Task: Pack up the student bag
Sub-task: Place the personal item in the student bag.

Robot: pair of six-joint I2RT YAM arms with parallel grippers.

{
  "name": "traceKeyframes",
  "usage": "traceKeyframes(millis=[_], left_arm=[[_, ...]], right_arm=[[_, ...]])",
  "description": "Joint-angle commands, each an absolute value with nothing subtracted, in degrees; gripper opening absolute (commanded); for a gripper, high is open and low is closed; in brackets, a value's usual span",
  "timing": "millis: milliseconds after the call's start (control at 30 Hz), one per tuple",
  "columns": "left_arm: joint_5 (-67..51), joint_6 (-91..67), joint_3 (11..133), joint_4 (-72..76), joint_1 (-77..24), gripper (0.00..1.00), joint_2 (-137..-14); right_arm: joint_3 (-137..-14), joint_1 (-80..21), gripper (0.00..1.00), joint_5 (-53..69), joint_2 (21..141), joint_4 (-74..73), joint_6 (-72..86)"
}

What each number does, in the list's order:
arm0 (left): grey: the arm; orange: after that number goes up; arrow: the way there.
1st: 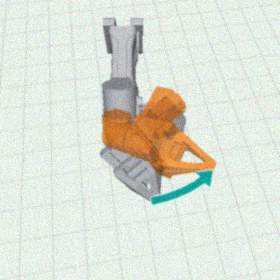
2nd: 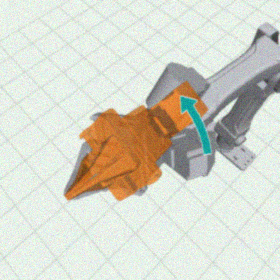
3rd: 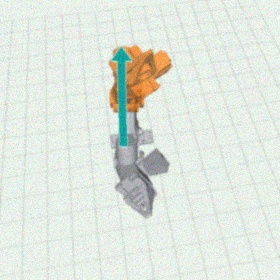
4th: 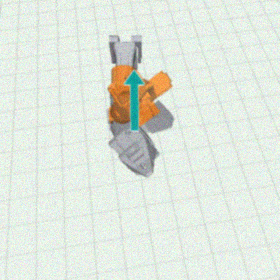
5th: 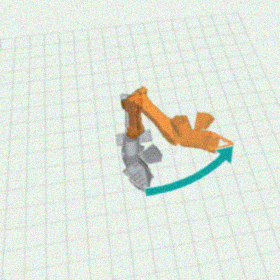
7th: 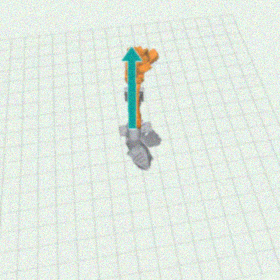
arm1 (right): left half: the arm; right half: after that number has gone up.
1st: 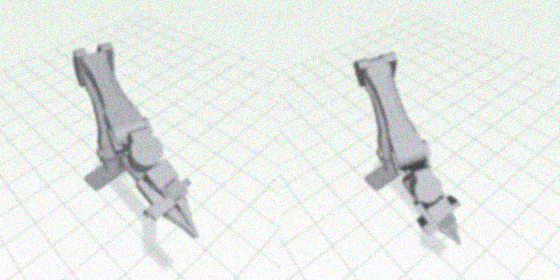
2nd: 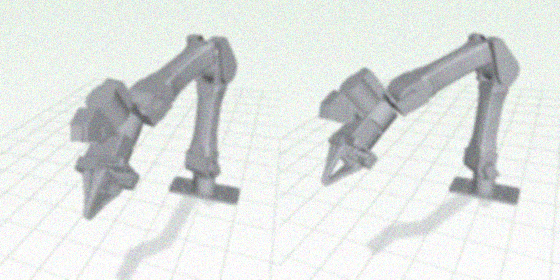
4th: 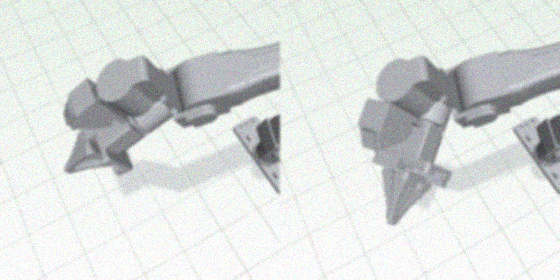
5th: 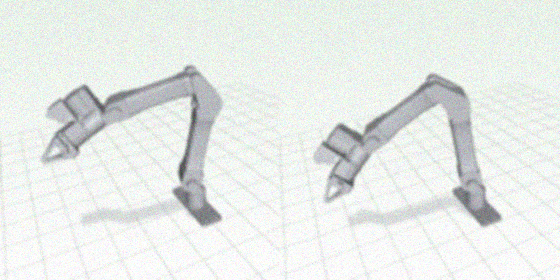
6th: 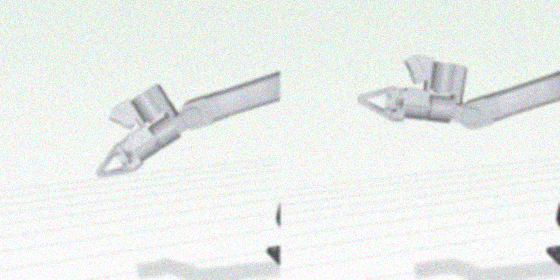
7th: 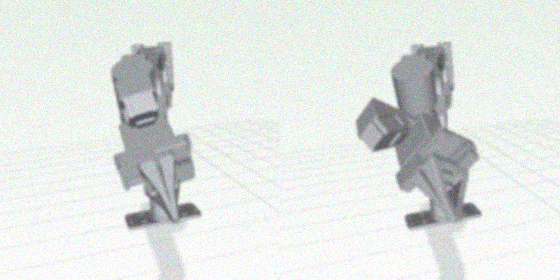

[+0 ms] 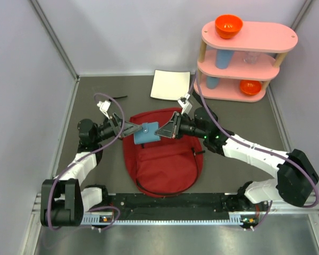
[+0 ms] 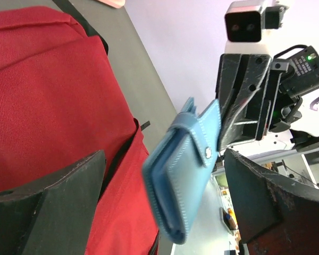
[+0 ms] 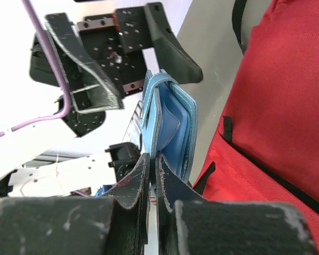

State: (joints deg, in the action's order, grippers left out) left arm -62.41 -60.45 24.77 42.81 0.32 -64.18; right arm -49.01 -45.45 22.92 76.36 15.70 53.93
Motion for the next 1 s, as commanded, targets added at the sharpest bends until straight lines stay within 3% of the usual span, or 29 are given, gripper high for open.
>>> traceKeyframes(millis=[0, 167, 200, 267, 300, 367, 400, 533, 600, 700, 733, 767, 833, 967], left_arm=[[-65.7, -59.1, 24.3, 46.6, 0.2, 0.96, -64.9], [-65.8, -58.3, 24.4, 47.1, -3.4, 0.91, -64.1], [-66.0, -58.0, 24.7, 46.9, -4.0, 0.80, -64.3], [-66.9, -58.2, 25.3, 47.4, -5.5, 0.71, -64.6], [-67.1, -58.4, 25.4, 48.2, -5.9, 0.58, -64.9], [-67.1, -58.2, 25.4, 48.0, -6.3, 0.47, -65.0], [-66.8, -58.3, 25.1, 48.0, -6.3, 0.32, -64.9], [-64.7, -58.0, 24.4, 46.7, -6.3, 0.02, -64.2], [-62.6, -57.7, 24.5, 45.7, -6.3, 0.00, -63.5], [-60.0, -57.3, 24.9, 43.1, -6.3, 0.00, -61.9], [-58.5, -57.0, 25.3, 42.2, -6.3, 0.00, -61.4], [-57.9, -56.8, 25.6, 40.5, -6.4, 0.00, -60.4], [-56.2, -56.8, 26.1, 39.4, -6.4, 0.00, -59.2], [-53.4, -57.3, 26.4, 37.8, -6.5, 0.00, -56.7]], right_arm=[[-49.4, -45.1, 0.00, 24.2, 72.9, 20.4, 54.6], [-49.9, -45.1, 0.00, 24.4, 72.8, 18.1, 54.1], [-49.8, -45.1, 0.00, 24.6, 72.8, 18.5, 54.1], [-49.6, -45.1, 0.00, 24.6, 72.9, 19.0, 54.1], [-49.7, -45.1, 0.00, 24.5, 72.9, 18.8, 54.1], [-49.7, -45.1, 0.00, 24.3, 72.9, 18.2, 53.7], [-49.7, -45.1, 0.00, 24.1, 72.9, 18.1, 53.7], [-49.8, -45.1, 0.00, 23.0, 72.9, 16.4, 53.3], [-49.9, -45.1, 0.00, 21.3, 72.5, 13.2, 52.8], [-49.3, -45.0, 0.27, 16.0, 70.7, 7.2, 51.3], [-49.0, -45.1, 0.51, 14.4, 70.0, 5.9, 51.2], [-47.9, -45.1, 0.62, 13.0, 68.1, 4.8, 50.7], [-45.5, -45.0, 0.78, 10.5, 66.0, 3.5, 50.5], [-42.2, -44.9, 0.84, 13.2, 62.7, 6.2, 52.2]])
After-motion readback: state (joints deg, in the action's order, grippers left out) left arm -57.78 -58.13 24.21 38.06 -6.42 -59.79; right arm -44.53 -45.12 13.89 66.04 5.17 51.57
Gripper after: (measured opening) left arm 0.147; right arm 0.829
